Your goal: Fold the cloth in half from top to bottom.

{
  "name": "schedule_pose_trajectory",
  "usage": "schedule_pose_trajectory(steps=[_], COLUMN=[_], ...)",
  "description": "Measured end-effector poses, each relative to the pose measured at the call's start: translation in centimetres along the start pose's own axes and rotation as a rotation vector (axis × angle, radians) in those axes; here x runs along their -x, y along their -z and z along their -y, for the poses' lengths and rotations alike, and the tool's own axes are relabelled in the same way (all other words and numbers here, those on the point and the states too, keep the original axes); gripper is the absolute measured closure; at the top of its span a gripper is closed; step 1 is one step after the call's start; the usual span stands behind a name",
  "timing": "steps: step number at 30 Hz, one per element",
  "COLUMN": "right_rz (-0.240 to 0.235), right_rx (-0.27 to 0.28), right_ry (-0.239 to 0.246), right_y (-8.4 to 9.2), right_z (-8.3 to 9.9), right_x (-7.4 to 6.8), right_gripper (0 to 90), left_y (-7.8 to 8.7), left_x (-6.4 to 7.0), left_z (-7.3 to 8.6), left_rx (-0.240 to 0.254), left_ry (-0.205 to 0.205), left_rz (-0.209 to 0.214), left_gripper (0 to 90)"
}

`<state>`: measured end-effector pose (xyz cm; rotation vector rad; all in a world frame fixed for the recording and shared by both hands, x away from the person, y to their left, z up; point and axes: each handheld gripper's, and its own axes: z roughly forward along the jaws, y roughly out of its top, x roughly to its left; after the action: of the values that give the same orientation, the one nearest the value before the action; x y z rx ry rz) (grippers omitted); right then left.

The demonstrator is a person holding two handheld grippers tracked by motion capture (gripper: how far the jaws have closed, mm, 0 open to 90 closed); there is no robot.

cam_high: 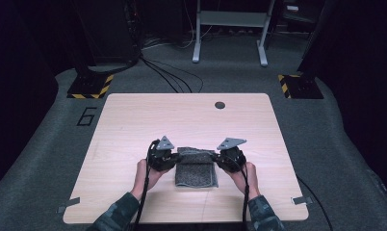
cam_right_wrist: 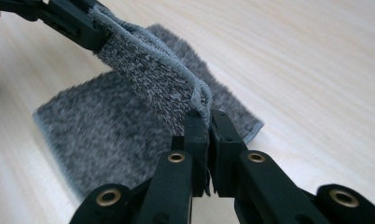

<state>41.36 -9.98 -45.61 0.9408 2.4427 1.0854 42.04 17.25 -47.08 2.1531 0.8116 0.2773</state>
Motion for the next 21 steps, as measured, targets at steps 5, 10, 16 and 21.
schedule_pose_trajectory(steps=[5,10,16,21], right_rz=[-0.043,-0.092,-0.103,-0.052], right_rx=[-0.042,-0.045,0.027,0.022], right_ry=[-0.016,-0.041,-0.119,-0.174], right_y=[0.3,2.0,4.3,2.1], right_z=[2.1,3.6,3.8,2.6], right_x=[-1.0,-1.6,-1.0,-0.5], right_gripper=[84.4,65.5,52.8,43.3], left_y=[-0.1,1.4,3.8,2.2], left_x=[0.3,0.9,0.6,-1.0], left_z=[1.3,2.6,2.7,1.4], left_rx=[-0.021,-0.039,0.009,-0.009], left_ry=[0.025,0.07,0.105,0.128], left_rz=[0.057,0.138,0.099,-0.024], left_gripper=[70.7,52.7,36.3,30.8])
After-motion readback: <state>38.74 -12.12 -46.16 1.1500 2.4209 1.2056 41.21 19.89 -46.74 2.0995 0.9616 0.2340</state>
